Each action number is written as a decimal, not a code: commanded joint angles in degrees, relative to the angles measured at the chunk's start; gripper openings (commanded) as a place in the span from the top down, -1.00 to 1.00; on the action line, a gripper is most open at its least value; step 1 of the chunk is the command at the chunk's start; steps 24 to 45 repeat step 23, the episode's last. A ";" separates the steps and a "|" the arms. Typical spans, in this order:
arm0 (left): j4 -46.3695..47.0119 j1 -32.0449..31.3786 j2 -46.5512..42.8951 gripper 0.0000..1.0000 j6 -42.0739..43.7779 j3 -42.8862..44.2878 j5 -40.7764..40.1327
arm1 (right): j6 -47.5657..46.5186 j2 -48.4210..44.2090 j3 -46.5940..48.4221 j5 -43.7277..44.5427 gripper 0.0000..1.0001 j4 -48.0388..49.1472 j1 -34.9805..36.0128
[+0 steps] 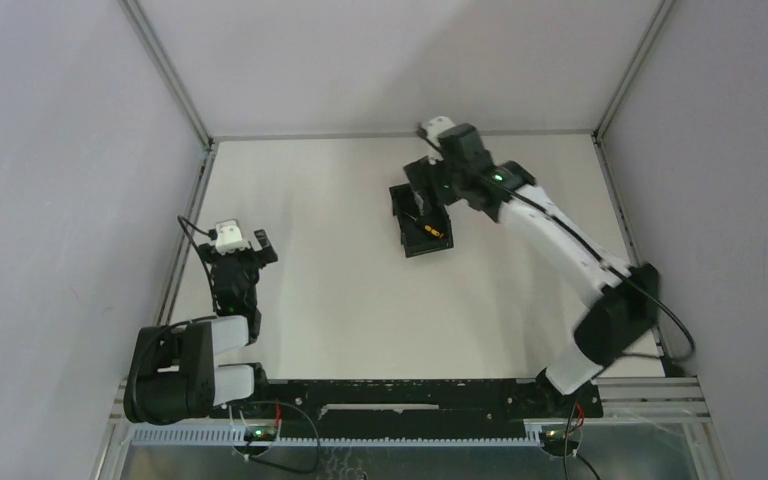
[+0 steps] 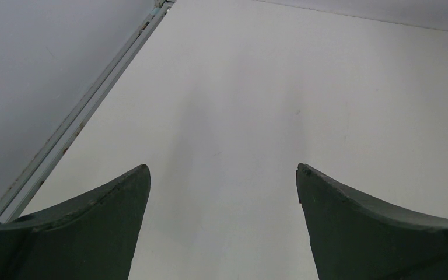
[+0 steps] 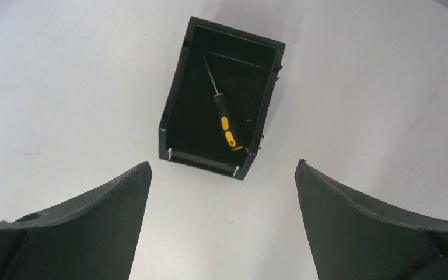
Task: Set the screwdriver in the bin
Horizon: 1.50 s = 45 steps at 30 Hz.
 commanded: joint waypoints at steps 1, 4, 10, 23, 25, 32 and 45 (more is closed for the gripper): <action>2.01 -0.34 -0.02 -1.00 0.96 2.24 -0.39 | 6.67 -14.64 -15.35 -8.10 -0.99 12.61 -3.94; 2.01 -0.37 -0.02 -1.00 0.96 2.24 -0.42 | 10.81 -26.21 -27.93 -12.76 -0.99 19.47 -8.71; 2.01 -0.34 -0.05 -1.00 0.92 2.19 -0.43 | 16.81 -46.67 -52.48 -13.11 -0.99 29.89 -15.54; 2.00 -0.34 -0.03 -1.00 0.95 2.17 -0.46 | 21.94 -66.07 -71.27 -3.06 -0.99 29.65 -18.64; 2.00 -0.34 -0.03 -1.00 0.95 2.17 -0.46 | 21.94 -66.07 -71.27 -3.06 -0.99 29.65 -18.64; 2.00 -0.34 -0.03 -1.00 0.95 2.17 -0.46 | 21.94 -66.07 -71.27 -3.06 -0.99 29.65 -18.64; 2.00 -0.34 -0.03 -1.00 0.95 2.17 -0.46 | 21.94 -66.07 -71.27 -3.06 -0.99 29.65 -18.64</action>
